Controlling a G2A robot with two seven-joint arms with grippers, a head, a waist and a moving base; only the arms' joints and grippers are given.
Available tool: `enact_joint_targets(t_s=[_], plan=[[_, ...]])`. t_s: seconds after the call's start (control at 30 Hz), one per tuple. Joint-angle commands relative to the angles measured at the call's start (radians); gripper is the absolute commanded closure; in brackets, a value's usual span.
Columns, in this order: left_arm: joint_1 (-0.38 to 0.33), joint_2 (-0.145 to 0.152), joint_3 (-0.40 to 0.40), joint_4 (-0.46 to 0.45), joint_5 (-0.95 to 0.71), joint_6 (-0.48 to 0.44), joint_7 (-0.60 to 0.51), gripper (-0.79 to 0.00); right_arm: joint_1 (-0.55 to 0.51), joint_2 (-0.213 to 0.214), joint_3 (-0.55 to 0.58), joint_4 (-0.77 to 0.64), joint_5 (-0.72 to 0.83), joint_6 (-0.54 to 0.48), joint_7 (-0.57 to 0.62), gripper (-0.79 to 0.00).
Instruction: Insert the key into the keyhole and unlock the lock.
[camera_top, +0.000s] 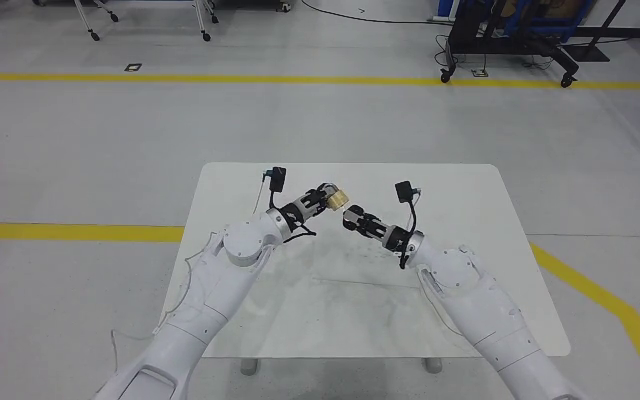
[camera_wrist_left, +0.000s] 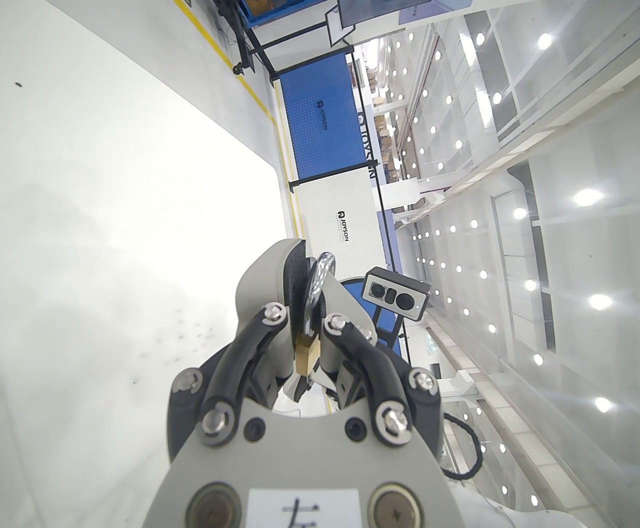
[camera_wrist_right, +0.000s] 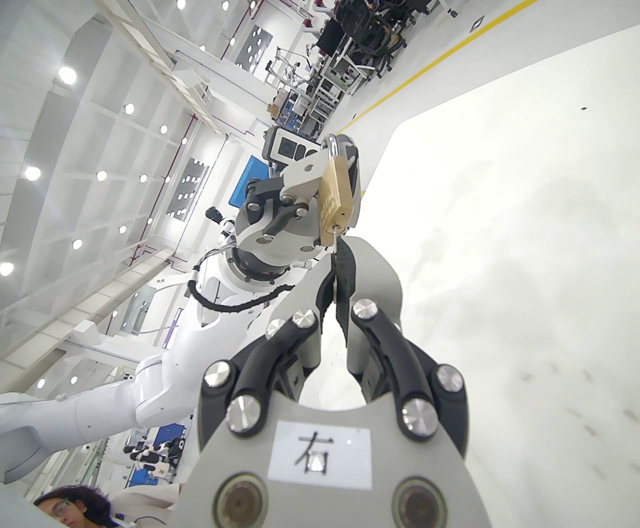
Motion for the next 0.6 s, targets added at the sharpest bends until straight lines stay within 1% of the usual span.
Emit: enact_joint_targets(t_s=[0.0,0.17,0.57], plan=[[0.001,0.0,-0.002,-0.001,0.002,-0.003,-0.004,0.0,0.001,-0.001,0.0,0.003,0.027,-0.006,0.022,0.0],[0.002,-0.001,-0.005,-0.001,0.005,-0.009,-0.013,0.0,0.012,-0.002,0.004,0.023,0.07,-0.019,0.065,0.0],[0.003,-0.008,-0.003,0.005,0.012,-0.005,-0.016,0.0,0.019,-0.005,0.012,0.034,0.065,-0.016,0.052,0.0]])
